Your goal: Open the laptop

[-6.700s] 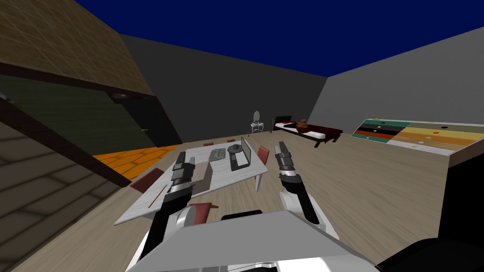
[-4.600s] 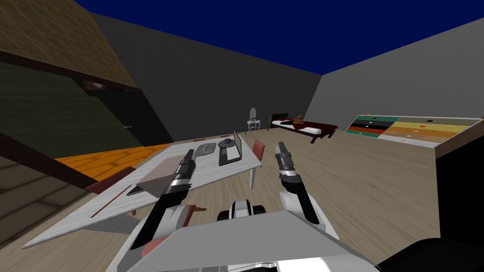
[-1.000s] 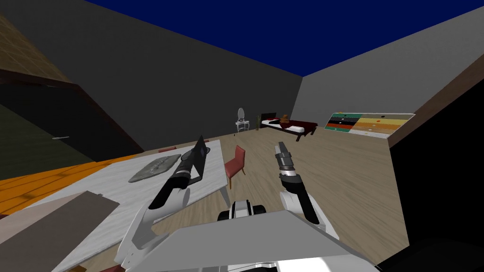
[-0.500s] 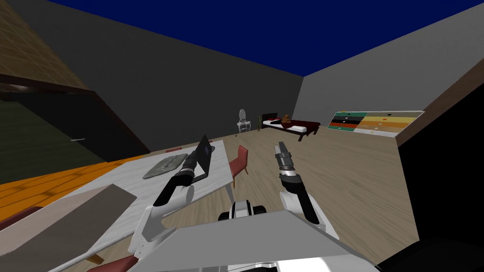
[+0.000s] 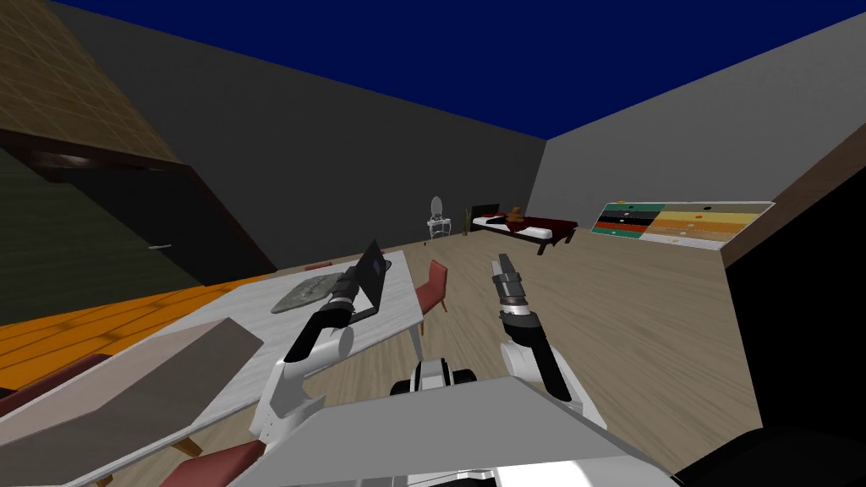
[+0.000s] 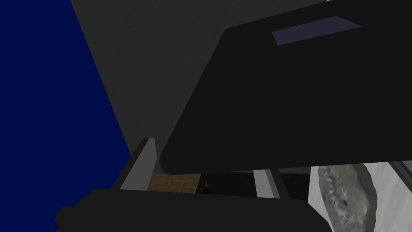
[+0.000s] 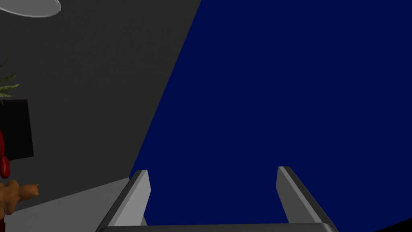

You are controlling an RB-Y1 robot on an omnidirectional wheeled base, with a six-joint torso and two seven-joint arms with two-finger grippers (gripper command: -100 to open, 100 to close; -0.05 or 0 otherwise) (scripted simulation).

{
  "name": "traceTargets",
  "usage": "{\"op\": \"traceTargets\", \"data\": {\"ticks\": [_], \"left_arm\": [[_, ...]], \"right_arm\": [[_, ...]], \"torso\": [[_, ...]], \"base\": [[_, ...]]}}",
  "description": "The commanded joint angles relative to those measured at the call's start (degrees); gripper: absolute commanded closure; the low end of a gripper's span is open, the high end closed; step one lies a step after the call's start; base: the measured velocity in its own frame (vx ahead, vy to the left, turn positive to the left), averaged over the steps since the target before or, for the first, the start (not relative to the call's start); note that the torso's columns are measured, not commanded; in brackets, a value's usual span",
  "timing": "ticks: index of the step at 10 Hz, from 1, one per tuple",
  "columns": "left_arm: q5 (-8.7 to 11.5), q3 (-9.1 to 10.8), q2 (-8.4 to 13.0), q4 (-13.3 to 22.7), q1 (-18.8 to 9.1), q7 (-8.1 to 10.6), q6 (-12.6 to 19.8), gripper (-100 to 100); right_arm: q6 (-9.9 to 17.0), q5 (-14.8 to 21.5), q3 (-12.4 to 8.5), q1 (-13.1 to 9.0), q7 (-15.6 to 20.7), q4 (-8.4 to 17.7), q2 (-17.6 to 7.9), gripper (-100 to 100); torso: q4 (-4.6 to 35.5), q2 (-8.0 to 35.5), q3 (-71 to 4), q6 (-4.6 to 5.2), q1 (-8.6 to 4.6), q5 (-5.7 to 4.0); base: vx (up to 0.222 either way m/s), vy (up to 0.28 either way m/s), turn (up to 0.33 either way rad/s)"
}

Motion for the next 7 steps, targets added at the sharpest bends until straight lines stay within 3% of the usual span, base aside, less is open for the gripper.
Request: {"op": "traceTargets", "data": {"ticks": [1, 2, 5, 7], "left_arm": [[0.6, 0.37, 0.0, 2.3, 0.6, 1.09, -1.0, 100], [1.6, 0.46, 0.0, 3.9, 0.3, 2.43, -2.1, 100], [2.7, 0.56, 0.1, 6.0, -0.1, 3.77, -3.2, 100], [4.7, 0.74, 0.2, 9.7, -0.7, 6.44, -5.5, 100]], "right_arm": [[0.0, 0.0, 0.0, 0.0, 0.0, 0.0, 0.0, 0], [0.0, 0.0, 0.0, 0.0, 0.0, 0.0, 0.0, 0], [0.0, 0.0, 0.0, 0.0, 0.0, 0.0, 0.0, 0], [0.0, 0.0, 0.0, 0.0, 0.0, 0.0, 0.0, 0]], "torso": [[-0.1, -0.1, 0.0, -0.05, 0.08, 0.11], [-0.2, -0.1, 0.0, -0.01, 0.03, 0.09], [-0.1, 0.0, 0.0, -0.12, 0.22, 0.06], [0.5, 0.6, 0.3, 0.26, -0.80, -0.50]], "base": [[0.000, 0.012, -0.012], [-0.009, 0.021, 0.034], [-0.015, 0.033, 0.059], [-0.014, 0.078, 0.072]]}}
